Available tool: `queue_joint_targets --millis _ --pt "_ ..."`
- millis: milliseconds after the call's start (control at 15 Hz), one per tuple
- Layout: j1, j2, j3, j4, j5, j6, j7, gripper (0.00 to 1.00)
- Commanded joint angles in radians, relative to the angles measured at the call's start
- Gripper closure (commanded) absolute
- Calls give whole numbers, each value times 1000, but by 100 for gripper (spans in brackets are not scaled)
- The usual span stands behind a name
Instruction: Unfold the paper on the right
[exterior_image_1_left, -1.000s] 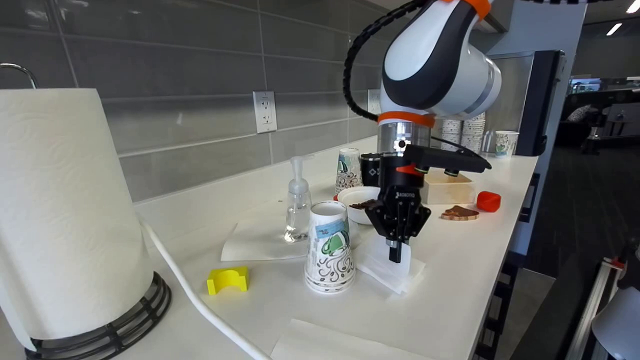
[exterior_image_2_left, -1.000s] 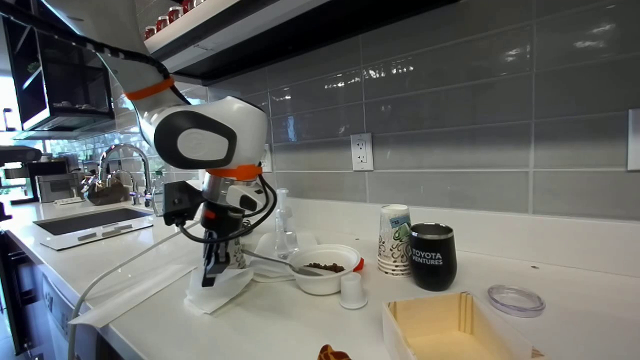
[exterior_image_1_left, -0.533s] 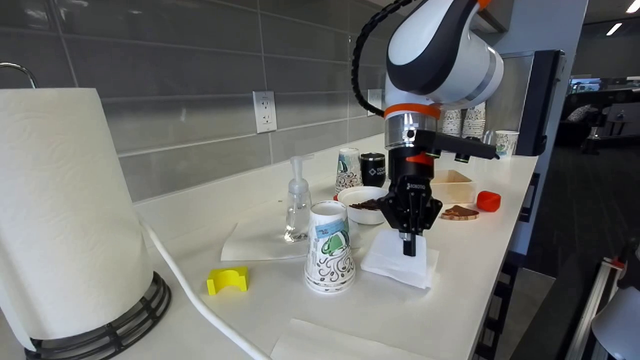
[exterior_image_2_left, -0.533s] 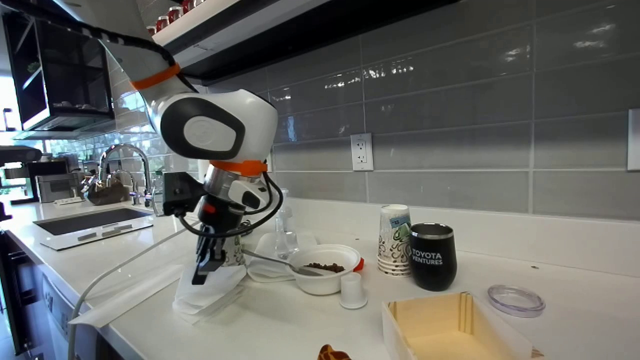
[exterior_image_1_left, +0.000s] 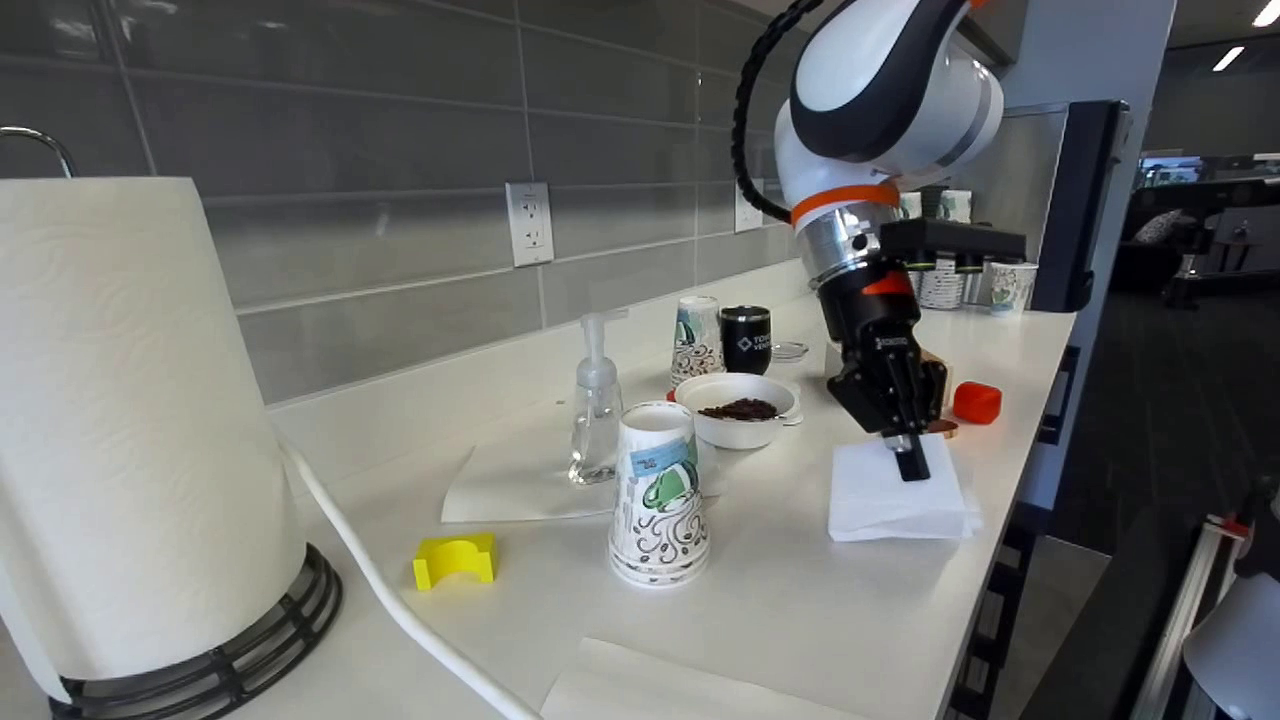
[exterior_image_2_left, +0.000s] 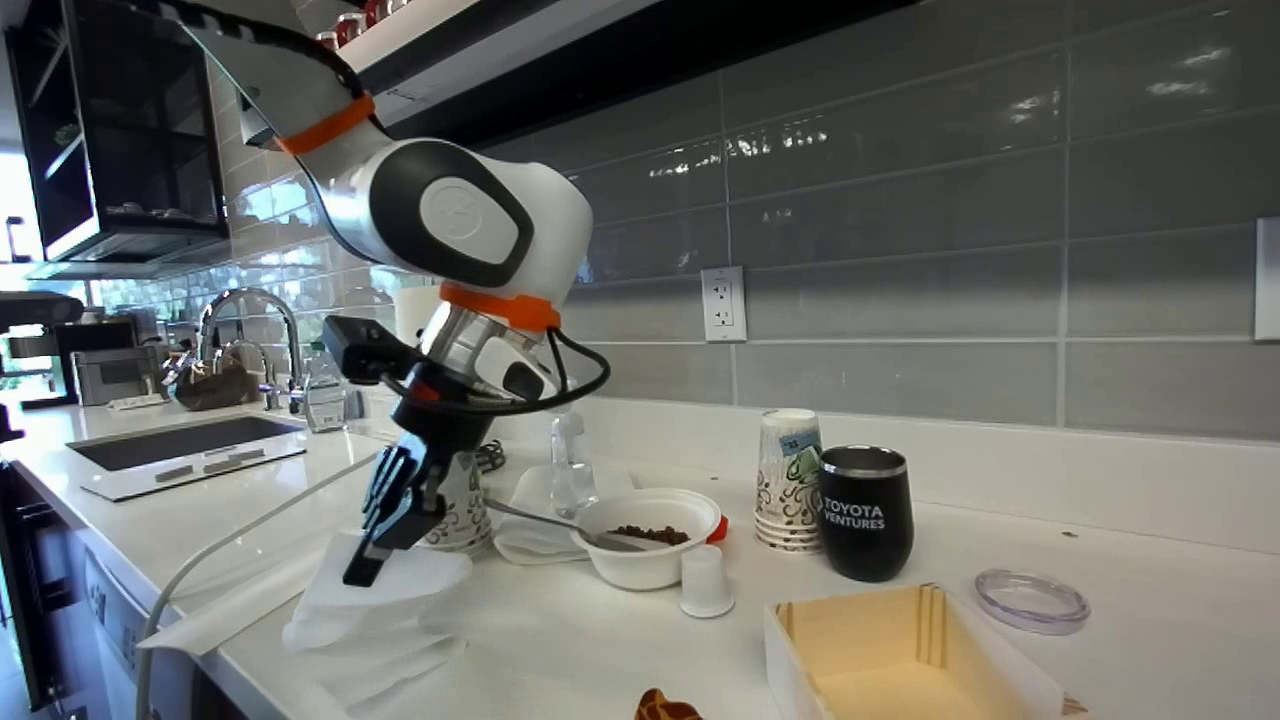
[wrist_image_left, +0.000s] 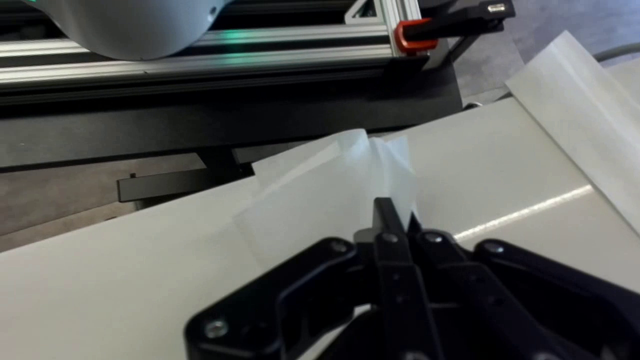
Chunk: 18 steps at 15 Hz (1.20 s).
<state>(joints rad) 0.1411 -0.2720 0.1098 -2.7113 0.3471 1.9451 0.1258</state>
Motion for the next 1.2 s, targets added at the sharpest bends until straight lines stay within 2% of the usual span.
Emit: queue_joint_targets --millis 0,400,933,1133 --pt "-17 38 12 94 -106 -165 38 100" --pt "-6 150 70 224 -268 -342 204 100" --pt "52 271 149 305 -506 -369 543 100" --pt "77 265 154 304 -534 -390 564 100"
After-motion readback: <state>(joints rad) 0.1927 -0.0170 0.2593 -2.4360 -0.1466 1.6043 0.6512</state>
